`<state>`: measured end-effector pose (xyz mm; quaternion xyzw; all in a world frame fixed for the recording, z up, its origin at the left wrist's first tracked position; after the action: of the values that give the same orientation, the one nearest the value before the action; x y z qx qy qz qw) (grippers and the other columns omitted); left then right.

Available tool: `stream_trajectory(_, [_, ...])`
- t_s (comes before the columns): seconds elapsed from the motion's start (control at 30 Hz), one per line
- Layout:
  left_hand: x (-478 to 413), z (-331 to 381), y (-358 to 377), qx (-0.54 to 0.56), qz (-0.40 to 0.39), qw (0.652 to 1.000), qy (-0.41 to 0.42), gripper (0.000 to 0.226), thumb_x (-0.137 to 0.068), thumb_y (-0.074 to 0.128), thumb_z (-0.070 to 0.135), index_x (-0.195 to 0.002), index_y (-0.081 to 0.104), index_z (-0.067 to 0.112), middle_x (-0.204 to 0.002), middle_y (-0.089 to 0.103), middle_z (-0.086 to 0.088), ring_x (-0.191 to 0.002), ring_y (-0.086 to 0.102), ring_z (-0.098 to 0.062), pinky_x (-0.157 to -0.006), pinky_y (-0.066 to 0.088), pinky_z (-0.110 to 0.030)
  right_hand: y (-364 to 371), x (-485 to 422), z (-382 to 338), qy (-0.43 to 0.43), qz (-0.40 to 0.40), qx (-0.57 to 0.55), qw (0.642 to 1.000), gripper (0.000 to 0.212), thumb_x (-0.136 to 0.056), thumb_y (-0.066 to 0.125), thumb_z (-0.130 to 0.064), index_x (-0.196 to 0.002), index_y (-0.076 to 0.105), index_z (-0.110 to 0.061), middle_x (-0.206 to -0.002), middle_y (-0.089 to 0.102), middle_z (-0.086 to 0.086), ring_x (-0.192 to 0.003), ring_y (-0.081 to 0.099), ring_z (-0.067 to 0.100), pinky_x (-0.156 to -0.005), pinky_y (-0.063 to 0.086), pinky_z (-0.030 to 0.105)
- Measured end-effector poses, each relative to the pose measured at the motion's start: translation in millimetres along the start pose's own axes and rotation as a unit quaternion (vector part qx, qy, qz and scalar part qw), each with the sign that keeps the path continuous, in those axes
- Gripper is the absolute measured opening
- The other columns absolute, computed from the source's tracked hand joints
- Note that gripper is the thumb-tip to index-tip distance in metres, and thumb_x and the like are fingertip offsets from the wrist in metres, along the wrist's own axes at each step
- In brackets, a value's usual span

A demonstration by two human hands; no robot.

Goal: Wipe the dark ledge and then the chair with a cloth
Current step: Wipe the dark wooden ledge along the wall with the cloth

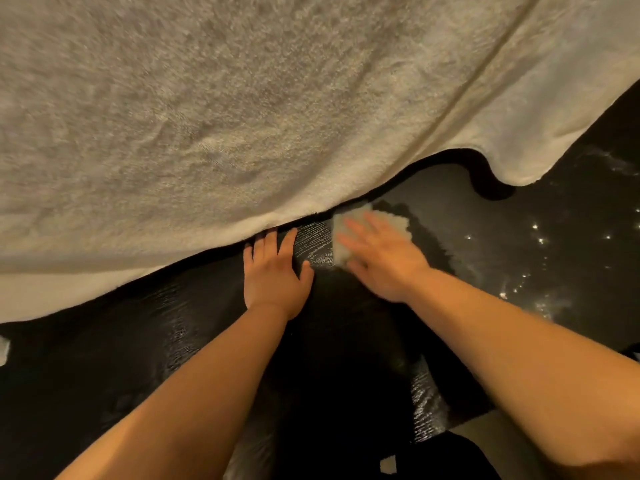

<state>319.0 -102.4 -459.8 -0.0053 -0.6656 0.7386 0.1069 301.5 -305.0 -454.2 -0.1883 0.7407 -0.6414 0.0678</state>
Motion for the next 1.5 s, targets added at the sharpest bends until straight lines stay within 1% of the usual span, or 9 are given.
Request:
stream_trajectory(0.17, [0, -1, 1, 0.003, -0.002, 1.0, 0.0, 0.073, -0.095, 0.035, 0.059, -0.162, 0.027, 0.031, -0.162, 0.036, -0.012, -0.15, 0.03, -0.032, -0.129, 0.015, -0.053, 3, -22, 61, 0.243, -0.017, -0.014, 0.97, 0.07, -0.101, 0.003, -0.052, -0.163, 0.018, -0.021, -0.17, 0.015, 0.01, -0.158, 0.0, 0.034, -0.127, 0.003, 0.05])
stream_trajectory(0.4, [0, 1, -1, -0.006, -0.002, 1.0, 0.0, 0.074, -0.093, 0.031, 0.061, -0.161, 0.029, 0.03, -0.159, 0.039, -0.01, -0.147, 0.033, -0.031, -0.128, 0.018, -0.053, 19, -40, -16, -0.02, -0.068, 0.014, 0.997, 0.066, -0.101, 0.009, -0.047, -0.161, 0.02, -0.023, -0.166, 0.027, 0.008, -0.15, 0.024, 0.039, -0.122, 0.02, 0.053])
stream_trajectory(0.63, [-1, -1, 1, 0.007, 0.002, 1.0, -0.001, 0.072, -0.096, 0.036, 0.059, -0.162, 0.027, 0.032, -0.162, 0.036, -0.008, -0.151, 0.027, -0.031, -0.129, 0.013, -0.053, 2, -57, 57, 0.21, -0.048, 0.004, 0.977, 0.084, -0.094, -0.005, -0.05, -0.148, 0.046, -0.012, -0.15, 0.045, 0.019, -0.146, 0.028, 0.043, -0.124, 0.012, 0.055])
stream_trajectory(0.73, [-1, -1, 0, 0.004, 0.0, 1.0, -0.001, 0.072, -0.095, 0.038, 0.059, -0.161, 0.029, 0.032, -0.161, 0.037, -0.009, -0.151, 0.029, -0.031, -0.129, 0.015, -0.053, -3, -53, 5, 0.137, -0.052, 0.008, 0.989, 0.062, -0.103, 0.012, -0.044, -0.15, 0.043, -0.019, -0.152, 0.046, 0.014, -0.141, 0.036, 0.038, -0.123, 0.017, 0.053])
stream_trajectory(0.9, [-1, -1, -2, 0.001, 0.006, 1.0, 0.001, 0.072, -0.095, 0.038, 0.059, -0.161, 0.03, 0.031, -0.162, 0.036, -0.01, -0.152, 0.028, -0.032, -0.129, 0.014, -0.053, 3, -48, -22, -0.026, -0.071, 0.0, 0.997, 0.067, -0.1, 0.016, -0.057, -0.162, 0.021, -0.031, -0.164, 0.031, 0.006, -0.146, 0.029, 0.037, -0.125, 0.017, 0.048])
stream_trajectory(1.17, [-1, -1, -1, 0.011, 0.012, 1.0, 0.006, 0.07, -0.097, 0.043, 0.056, -0.162, 0.029, 0.032, -0.163, 0.035, -0.011, -0.153, 0.026, -0.032, -0.129, 0.013, -0.053, -1, -49, 94, 0.245, -0.025, -0.015, 0.969, 0.083, -0.096, -0.009, -0.063, -0.164, 0.015, -0.022, -0.17, 0.014, 0.014, -0.157, 0.002, 0.037, -0.126, 0.002, 0.053])
stream_trajectory(1.37, [1, 2, -5, 0.016, 0.029, 0.999, 0.009, 0.073, -0.093, 0.047, 0.055, -0.159, 0.037, 0.027, -0.158, 0.042, -0.013, -0.149, 0.033, -0.034, -0.127, 0.019, -0.056, -2, -12, -7, 0.052, -0.058, -0.023, 0.997, 0.063, -0.106, 0.024, -0.051, -0.164, 0.012, -0.028, -0.171, 0.01, 0.002, -0.157, -0.002, 0.033, -0.128, 0.003, 0.048])
stream_trajectory(1.43, [1, 2, -5, 0.015, 0.031, 0.999, 0.008, 0.073, -0.094, 0.043, 0.057, -0.16, 0.037, 0.027, -0.158, 0.041, -0.012, -0.149, 0.032, -0.034, -0.127, 0.018, -0.056, -3, 1, 22, 0.064, -0.049, -0.03, 0.996, 0.064, -0.106, 0.022, -0.052, -0.164, 0.009, -0.029, -0.172, 0.003, -0.001, -0.158, -0.006, 0.03, -0.128, 0.0, 0.047])
stream_trajectory(1.5, [1, 2, -5, 0.009, 0.033, 0.999, 0.015, 0.072, -0.096, 0.044, 0.057, -0.16, 0.035, 0.027, -0.159, 0.04, -0.012, -0.15, 0.031, -0.034, -0.128, 0.018, -0.055, -2, 16, 78, 0.167, -0.047, -0.009, 0.985, 0.066, -0.106, 0.013, -0.053, -0.165, 0.002, -0.025, -0.172, -0.006, 0.002, -0.157, -0.01, 0.032, -0.125, -0.013, 0.043])
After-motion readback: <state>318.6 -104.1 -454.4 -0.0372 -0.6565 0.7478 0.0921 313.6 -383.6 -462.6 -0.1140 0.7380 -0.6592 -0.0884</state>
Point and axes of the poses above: each hand's wrist, its own x-axis away from the middle knuckle, its own y-axis out of the palm, z = x × y, the point moved 8 cm from there along -x, towards the middle knuckle
